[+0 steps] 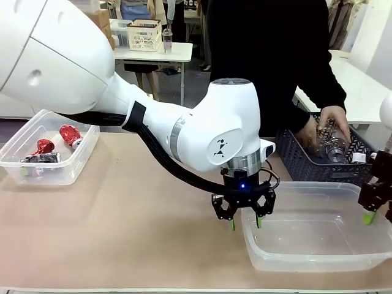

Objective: Sort the waste into each basket.
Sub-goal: Pick up the Organizing box on the right side of the table and lift it, then offer the picked Organizing box to the human.

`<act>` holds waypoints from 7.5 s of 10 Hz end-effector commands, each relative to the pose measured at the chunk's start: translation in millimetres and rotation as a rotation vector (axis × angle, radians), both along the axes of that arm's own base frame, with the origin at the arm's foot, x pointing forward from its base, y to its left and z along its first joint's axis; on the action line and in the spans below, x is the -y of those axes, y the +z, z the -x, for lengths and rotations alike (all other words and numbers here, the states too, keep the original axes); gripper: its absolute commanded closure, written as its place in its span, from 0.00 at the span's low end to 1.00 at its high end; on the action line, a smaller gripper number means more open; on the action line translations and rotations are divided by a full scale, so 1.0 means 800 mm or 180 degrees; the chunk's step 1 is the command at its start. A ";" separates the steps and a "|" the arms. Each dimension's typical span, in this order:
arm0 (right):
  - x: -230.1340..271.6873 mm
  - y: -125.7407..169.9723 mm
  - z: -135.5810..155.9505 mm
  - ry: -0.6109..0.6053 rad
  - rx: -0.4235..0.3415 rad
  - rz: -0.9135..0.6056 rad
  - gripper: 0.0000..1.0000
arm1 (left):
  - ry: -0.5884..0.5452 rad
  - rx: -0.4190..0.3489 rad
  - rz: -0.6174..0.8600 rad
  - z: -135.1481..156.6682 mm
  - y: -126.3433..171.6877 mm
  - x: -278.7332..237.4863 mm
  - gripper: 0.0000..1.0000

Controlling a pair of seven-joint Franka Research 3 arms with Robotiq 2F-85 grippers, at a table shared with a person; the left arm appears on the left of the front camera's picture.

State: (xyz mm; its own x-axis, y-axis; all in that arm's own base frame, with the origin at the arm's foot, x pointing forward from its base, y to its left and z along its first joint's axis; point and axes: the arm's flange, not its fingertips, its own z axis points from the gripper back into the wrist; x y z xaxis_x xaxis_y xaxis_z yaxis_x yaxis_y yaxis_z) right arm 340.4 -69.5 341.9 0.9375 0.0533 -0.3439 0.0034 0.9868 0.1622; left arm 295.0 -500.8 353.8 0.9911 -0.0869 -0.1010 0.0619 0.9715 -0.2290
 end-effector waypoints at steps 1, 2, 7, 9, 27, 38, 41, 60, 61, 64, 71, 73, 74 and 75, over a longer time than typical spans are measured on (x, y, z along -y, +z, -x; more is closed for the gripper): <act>-0.039 -0.068 0.149 -0.0039 0.0174 -0.0039 1.00 | 0.0025 0.0053 -0.0088 0.004 0.000 0.005 1.00; -0.040 -0.067 0.150 -0.0046 0.0199 -0.0042 1.00 | 0.0025 0.0044 -0.0095 0.003 -0.001 0.005 0.86; -0.041 -0.064 0.152 -0.0021 0.0148 0.0018 1.00 | 0.0050 0.0046 -0.0030 0.001 0.004 0.000 1.00; -0.046 -0.043 0.152 -0.0111 0.0055 0.0144 1.00 | -0.0026 -0.0019 0.0041 0.000 0.022 -0.017 1.00; -0.338 0.228 -0.064 -0.0071 -0.0016 0.0062 1.00 | 0.0541 0.0330 0.0224 -0.024 0.218 -0.354 1.00; -0.338 0.228 -0.064 -0.0071 -0.0016 0.0062 1.00 | 0.0541 0.0330 0.0224 -0.024 0.218 -0.354 1.00; -0.338 0.228 -0.064 -0.0071 -0.0016 0.0062 1.00 | 0.0541 0.0330 0.0224 -0.024 0.218 -0.354 1.00; -0.338 0.228 -0.064 -0.0071 -0.0016 0.0062 1.00 | 0.0541 0.0330 0.0224 -0.024 0.218 -0.354 1.00; -0.338 0.228 -0.064 -0.0071 -0.0016 0.0062 1.00 | 0.0541 0.0330 0.0224 -0.024 0.218 -0.354 1.00; -0.338 0.228 -0.064 -0.0071 -0.0016 0.0062 1.00 | 0.0541 0.0330 0.0224 -0.024 0.218 -0.354 1.00; -0.338 0.228 -0.064 -0.0071 -0.0016 0.0062 1.00 | 0.0541 0.0330 0.0224 -0.024 0.218 -0.354 1.00; -0.338 0.228 -0.064 -0.0071 -0.0016 0.0062 1.00 | 0.0541 0.0330 0.0224 -0.024 0.218 -0.354 1.00; -0.338 0.228 -0.064 -0.0071 -0.0016 0.0062 1.00 | 0.0541 0.0330 0.0224 -0.024 0.218 -0.354 1.00; -0.338 0.228 -0.064 -0.0071 -0.0016 0.0062 1.00 | 0.0541 0.0330 0.0224 -0.024 0.218 -0.354 1.00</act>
State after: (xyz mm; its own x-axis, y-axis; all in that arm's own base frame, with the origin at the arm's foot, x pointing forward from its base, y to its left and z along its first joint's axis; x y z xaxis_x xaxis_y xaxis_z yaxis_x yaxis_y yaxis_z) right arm 394.8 205.6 524.4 0.9357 0.0403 -0.3505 0.0093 0.9903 0.1386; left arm 311.7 -227.9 524.7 0.9983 0.0583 -0.0082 -0.0580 0.9493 -0.3090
